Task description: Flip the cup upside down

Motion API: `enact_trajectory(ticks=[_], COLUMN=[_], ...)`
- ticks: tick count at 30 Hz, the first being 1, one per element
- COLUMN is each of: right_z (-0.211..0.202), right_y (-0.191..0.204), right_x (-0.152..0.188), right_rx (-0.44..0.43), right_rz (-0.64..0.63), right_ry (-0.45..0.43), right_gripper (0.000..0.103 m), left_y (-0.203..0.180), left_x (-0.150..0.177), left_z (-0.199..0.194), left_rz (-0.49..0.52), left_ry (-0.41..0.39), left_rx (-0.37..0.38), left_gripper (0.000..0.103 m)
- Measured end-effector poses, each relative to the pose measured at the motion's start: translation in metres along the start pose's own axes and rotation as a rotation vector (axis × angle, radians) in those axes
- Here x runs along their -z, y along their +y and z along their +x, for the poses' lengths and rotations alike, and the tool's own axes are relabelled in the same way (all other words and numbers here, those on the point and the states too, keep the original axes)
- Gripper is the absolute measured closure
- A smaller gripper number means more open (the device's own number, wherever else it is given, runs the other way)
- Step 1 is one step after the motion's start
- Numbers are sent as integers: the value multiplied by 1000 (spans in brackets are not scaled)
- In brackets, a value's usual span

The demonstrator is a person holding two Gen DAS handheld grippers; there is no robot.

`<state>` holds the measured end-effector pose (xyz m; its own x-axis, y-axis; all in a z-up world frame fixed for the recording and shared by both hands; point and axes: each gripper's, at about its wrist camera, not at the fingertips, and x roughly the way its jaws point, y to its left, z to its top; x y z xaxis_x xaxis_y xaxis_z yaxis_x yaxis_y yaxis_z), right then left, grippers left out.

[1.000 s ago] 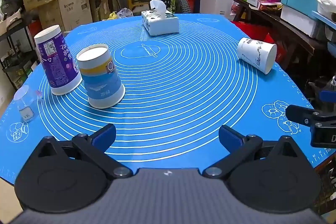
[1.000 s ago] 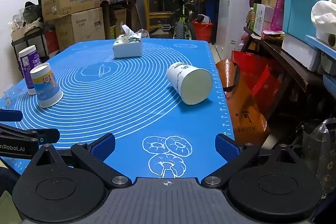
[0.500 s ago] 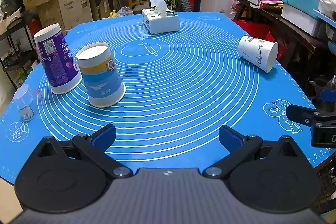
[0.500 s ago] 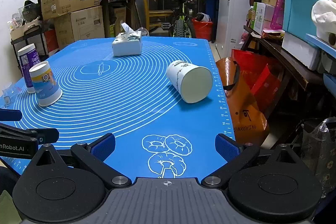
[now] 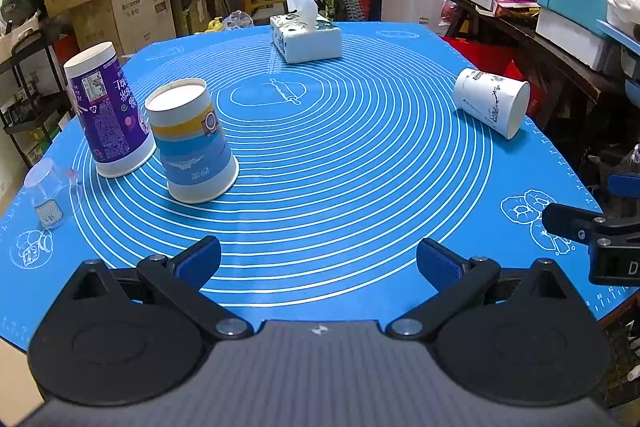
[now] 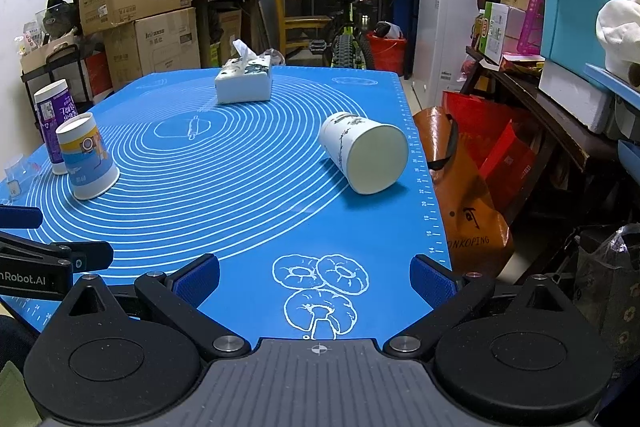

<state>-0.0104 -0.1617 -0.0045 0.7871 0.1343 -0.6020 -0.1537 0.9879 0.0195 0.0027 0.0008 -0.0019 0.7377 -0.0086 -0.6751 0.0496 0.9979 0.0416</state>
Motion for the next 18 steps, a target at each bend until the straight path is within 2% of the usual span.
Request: enact_trajectory(ticks=[18], right_z=[1], right_y=[2], right_x=[1], right_rx=[-2], right_rz=[-3], right_ry=[8], right_gripper=[2], left_y=[1], left_x=[0], left_z=[0], left_rz=[1], left_ry=[0], left_rx=[0], left_gripper=[0])
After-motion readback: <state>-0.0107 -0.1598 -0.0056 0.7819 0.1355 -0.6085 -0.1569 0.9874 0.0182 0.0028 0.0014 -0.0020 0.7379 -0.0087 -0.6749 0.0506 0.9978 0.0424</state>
